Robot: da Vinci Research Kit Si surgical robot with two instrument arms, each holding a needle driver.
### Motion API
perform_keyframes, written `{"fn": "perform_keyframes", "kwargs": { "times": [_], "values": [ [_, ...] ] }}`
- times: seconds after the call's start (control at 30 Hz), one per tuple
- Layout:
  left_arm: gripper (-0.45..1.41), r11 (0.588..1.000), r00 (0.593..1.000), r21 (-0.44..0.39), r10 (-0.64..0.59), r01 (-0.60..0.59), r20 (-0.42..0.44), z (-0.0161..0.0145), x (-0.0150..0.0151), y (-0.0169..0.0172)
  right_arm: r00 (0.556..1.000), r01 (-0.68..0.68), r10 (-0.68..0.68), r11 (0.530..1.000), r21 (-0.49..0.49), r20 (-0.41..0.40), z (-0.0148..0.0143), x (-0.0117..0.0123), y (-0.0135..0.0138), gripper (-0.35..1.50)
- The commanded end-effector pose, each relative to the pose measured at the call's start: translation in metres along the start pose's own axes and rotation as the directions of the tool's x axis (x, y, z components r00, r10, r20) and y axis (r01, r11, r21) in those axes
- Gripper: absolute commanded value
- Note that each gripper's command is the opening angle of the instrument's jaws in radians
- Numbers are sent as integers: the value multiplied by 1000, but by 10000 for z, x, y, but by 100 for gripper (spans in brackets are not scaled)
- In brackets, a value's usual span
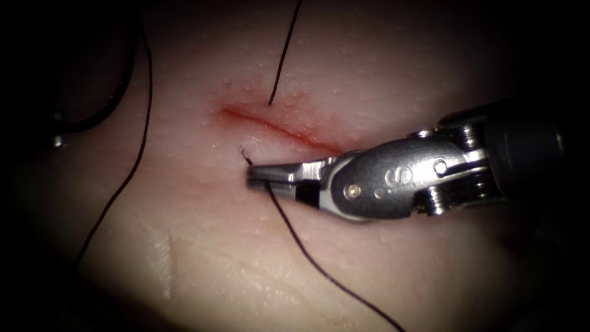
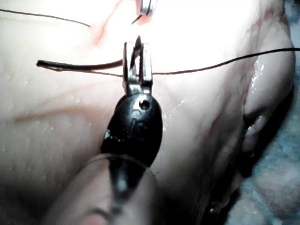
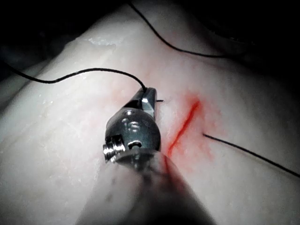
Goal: Wound Closure
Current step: Right hand pulls suture through skin until only a short tail remains
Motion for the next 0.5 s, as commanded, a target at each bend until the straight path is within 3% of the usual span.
{"fn": "perform_keyframes", "kwargs": {
  "times": [0.03,0.5],
  "values": [
    [-45,1000,1000,-1,-4,4,0,6,-6,8,1000,2,-2,1000,10,-3,0,5,-16,-35],
    [-45,1000,1000,-1,-5,5,0,7,-5,7,1000,22,-22,1000,15,-20,-73,45,-80,-35]
  ]
}}
